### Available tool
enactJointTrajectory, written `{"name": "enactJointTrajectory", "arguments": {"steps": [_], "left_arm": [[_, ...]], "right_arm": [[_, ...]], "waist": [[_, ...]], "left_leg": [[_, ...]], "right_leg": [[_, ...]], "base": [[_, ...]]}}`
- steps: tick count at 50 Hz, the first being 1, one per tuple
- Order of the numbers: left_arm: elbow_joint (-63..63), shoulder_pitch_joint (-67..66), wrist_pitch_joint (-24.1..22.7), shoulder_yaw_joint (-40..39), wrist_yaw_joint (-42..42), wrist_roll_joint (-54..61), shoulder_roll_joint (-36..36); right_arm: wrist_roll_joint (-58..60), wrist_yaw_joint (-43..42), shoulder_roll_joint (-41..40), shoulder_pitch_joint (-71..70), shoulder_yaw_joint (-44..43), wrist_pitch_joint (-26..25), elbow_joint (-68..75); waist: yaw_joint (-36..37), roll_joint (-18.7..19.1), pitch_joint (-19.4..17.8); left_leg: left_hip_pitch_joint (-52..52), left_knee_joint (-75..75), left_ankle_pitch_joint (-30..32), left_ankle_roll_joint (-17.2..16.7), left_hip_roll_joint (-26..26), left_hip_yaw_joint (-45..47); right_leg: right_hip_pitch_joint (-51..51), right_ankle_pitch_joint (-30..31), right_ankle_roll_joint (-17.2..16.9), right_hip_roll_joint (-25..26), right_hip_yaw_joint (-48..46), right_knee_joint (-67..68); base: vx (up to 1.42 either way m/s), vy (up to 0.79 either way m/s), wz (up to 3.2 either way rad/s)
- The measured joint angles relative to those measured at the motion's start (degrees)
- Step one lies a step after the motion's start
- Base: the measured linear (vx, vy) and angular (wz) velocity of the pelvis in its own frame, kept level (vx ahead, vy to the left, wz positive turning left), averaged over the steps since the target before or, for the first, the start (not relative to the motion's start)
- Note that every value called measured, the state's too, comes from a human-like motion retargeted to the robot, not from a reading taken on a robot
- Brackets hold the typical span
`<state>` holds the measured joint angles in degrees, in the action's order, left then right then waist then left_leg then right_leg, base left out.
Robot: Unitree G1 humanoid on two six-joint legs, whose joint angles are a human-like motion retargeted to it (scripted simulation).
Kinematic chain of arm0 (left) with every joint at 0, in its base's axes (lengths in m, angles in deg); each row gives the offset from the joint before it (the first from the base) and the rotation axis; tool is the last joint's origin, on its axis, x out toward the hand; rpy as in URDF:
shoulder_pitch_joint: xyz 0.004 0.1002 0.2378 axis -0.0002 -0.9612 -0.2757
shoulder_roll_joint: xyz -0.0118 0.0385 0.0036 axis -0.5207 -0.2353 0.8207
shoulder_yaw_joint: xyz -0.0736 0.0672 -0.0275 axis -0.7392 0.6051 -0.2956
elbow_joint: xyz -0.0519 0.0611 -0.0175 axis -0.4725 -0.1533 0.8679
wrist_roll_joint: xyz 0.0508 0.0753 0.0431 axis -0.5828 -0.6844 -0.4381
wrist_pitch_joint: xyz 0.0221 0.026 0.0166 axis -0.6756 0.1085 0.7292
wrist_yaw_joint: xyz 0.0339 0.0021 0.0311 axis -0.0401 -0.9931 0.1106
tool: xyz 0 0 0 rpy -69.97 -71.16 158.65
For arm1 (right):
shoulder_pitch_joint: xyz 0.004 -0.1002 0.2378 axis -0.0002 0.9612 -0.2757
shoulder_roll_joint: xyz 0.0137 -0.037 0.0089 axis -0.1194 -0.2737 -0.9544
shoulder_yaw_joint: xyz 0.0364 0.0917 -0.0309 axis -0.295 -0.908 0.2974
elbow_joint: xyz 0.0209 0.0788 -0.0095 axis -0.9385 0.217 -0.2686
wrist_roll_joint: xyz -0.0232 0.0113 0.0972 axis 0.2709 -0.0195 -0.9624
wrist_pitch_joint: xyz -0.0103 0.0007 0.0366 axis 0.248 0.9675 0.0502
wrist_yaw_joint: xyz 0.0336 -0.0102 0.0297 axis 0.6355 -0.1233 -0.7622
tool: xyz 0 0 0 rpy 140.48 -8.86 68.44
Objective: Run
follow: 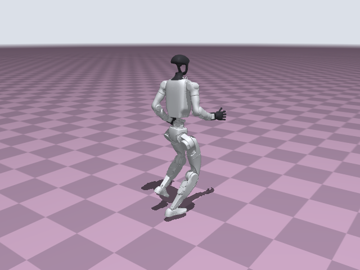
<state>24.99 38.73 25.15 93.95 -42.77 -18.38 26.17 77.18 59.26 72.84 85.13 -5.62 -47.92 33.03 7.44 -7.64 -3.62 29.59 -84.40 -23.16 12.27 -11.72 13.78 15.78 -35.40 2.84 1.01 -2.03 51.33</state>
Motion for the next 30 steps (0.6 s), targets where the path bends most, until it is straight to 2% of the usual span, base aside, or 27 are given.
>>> {"name": "enactJointTrajectory", "arguments": {"steps": [2,5,7,8,10,12,15,18,20,23,25,27,30], "left_arm": [[0.25,-4.02,-0.84,-0.13,-1.36,0.16,-0.7],[0.08,-9.21,-1.99,-0.59,-2.64,1.28,-0.24],[-0.44,-10.86,-1.94,-0.73,-2.19,2.34,0.89],[-0.81,-11.35,-2.02,-0.56,-1.69,2.52,1.44],[-1.81,-10.58,-2.12,-0.3,0.03,2.18,2.24],[-2.49,-6.63,-1.89,-0.09,2.66,0.51,2.62],[-2.97,4.27,-0.58,0.53,6.75,-1.76,3.0],[-7.59,12.46,-0.51,0.83,8.76,-0.71,4.13],[-12.29,14.47,-1.49,0.86,8.52,0.84,4.38],[-17.55,14.11,-4.6,2.16,5.86,3.79,4.17],[-19.42,12.68,-6.52,3.92,3.27,4.97,3.73],[-19.88,11.13,-7.41,5.75,0.62,5.88,2.92],[-18.43,7.92,-6.84,7.69,-2.18,7.09,2.41]], "right_arm": [[-1.65,1.12,-0.14,-2.27,0.76,1.84,-8.0],[-2.74,3.17,-0.34,-3.84,2.05,4.53,-17.63],[-2.47,3.77,-0.73,-4.68,2.82,5.84,-20.96],[-2.02,3.87,-1.05,-4.76,3.23,6.05,-21.57],[-0.54,3.73,-1.83,-4.57,4.17,5.4,-20.43],[1.45,3.3,-3.05,-3.61,5.23,3.07,-14.44],[2.71,2.73,-5.29,-1.68,6.43,-0.48,1.33],[0.22,3.62,-5.03,3.01,6.0,-1.58,15.79],[-1.81,4.77,-3.96,7.73,5.14,-1.47,21.09],[-5.53,7.26,-2.5,15.21,3.63,-1.26,23.81],[-7.72,9.03,-1.91,19.66,2.3,-0.76,23.53],[-9.58,9.94,-1.64,22.64,0.91,-0.22,21.63],[-11.61,9.32,-1.39,23.34,-0.15,0.81,18.1]], "waist": [[1.72,-1.84,0.8],[2.45,-4.4,2.47],[1.89,-5.48,3.18],[1.69,-5.73,3.4],[1.21,-6.8,3.04],[0.56,-8.03,1.31],[-1.16,-8.31,-1.61],[-4.7,-5.16,-2.09],[-7.6,-2.66,-1.46],[-11.46,1.1,0.38],[-12.74,3.59,1.84],[-12.73,6.07,2.81],[-11.98,8.16,2.92]], "left_leg": [[2.88,9.66,0.56,-1.47,3.4,2.56],[3.44,30.14,4.99,-5.3,11.29,5.43],[2.43,39.63,6.67,-5.96,16.06,5.86],[2.22,40.42,5.57,-5.27,17.55,5.58],[1.31,38.23,0.91,-1.72,20.73,4.62],[0.22,32.77,-5.78,2.41,23.24,3.11],[-3.74,29.59,-12.37,2.73,23.52,0.01],[-12.82,36.55,-11.1,2.34,24.1,-2.37],[-19.3,42.64,-6.14,-1.36,23.01,-4.07],[-25.27,47.1,6.61,-8.89,19.24,-5.79],[-26.31,44.95,15.5,-12.99,15.78,-6.17],[-25.7,38.36,21.06,-14.94,11.58,-5.69],[-24.29,24.55,23.57,-14.07,5.64,-3.83]], "right_leg": [[-3.48,7.01,-3.94,-2.07,0.78,-2.8],[-6.72,19.08,-9.97,-6.35,1.23,-2.2],[-7.24,24.14,-11.75,-9.29,1.09,3.18],[-7.24,25.97,-12.04,-10.4,1.05,7.17],[-5.95,27.82,-11.8,-13.86,1.11,17.73],[-2.4,27.38,-9.75,-18.08,1.22,29.75],[6.32,22.3,-4.56,-20.68,1.63,41.63],[14.72,16.4,-2.97,-18.37,0.95,40.54],[18.19,14.2,-3.05,-15.5,-0.85,33.44],[19.67,15.81,-5.11,-9.02,-2.85,15.32],[18.77,19.06,-7.26,-3.74,-2.92,1.06],[16.66,22.56,-8.59,1.08,-2.56,-10.18],[14.23,21.98,-6.73,4.75,-2.68,-12.45]], "base": [[0.08,0.11,0.44],[0.08,0.12,0.6],[0.06,0.1,0.62],[0.06,0.08,0.53],[0.06,0.08,0.49],[0.05,0.03,0.5],[0.02,-0.02,0.58],[0.04,0.09,0.71],[0.06,-0.02,0.75],[0.05,-0.09,0.82],[0.02,-0.08,0.75],[0.0,-0.06,0.63],[0.01,-0.06,0.45]]}}
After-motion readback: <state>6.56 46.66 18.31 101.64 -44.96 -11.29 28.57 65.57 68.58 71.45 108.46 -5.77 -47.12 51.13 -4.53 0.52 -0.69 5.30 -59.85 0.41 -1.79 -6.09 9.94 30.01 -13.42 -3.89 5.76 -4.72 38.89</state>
